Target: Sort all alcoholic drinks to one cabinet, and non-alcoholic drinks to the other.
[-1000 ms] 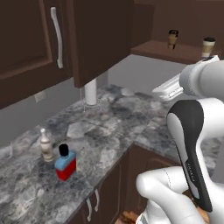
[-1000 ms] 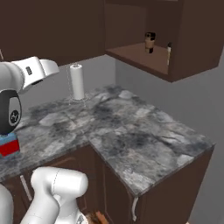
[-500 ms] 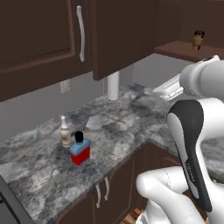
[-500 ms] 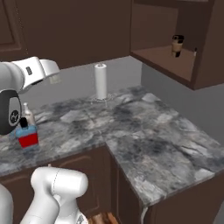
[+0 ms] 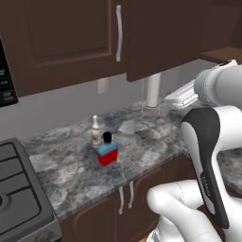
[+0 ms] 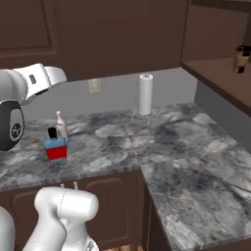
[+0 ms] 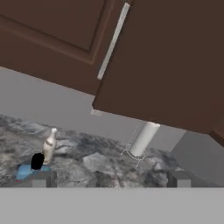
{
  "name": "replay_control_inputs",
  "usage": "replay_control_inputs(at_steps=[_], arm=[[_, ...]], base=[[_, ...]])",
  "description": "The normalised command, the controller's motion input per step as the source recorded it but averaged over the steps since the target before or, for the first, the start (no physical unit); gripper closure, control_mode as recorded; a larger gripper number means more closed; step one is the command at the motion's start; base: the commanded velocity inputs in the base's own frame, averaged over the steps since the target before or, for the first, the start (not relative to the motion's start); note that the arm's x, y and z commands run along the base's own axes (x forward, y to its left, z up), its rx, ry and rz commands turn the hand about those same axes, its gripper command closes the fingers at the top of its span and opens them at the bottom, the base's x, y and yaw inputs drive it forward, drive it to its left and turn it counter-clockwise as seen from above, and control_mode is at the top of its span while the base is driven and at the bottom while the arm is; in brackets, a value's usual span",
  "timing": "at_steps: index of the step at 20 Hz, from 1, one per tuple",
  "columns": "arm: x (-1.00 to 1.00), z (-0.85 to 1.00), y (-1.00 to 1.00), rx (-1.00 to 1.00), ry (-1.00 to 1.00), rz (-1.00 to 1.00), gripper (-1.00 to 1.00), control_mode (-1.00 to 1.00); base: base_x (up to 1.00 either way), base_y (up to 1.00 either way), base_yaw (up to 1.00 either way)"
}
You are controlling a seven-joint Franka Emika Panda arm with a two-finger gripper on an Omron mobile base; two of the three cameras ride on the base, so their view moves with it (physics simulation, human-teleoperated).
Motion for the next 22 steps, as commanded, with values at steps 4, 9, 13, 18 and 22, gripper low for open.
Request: replay_control_inputs(at_steps=[4, 9, 13, 18, 22], arm=[[0.00, 0.00, 0.00, 0.00, 0.00, 0.00, -1.00, 1.00], [0.00, 0.00, 0.00, 0.00, 0.00, 0.00, -1.00, 1.00], [0.00, 0.00, 0.00, 0.00, 0.00, 0.00, -1.00, 1.00], [0.00, 0.00, 0.00, 0.00, 0.00, 0.00, -1.00, 1.00], [0.00, 0.00, 0.00, 0.00, 0.00, 0.00, -1.00, 1.00]], base=[[0.00, 0.24, 0.40], [0.00, 0.32, 0.38], [0.00, 0.32, 0.34], [0.12, 0.15, 0.22], [0.14, 0.01, 0.08]])
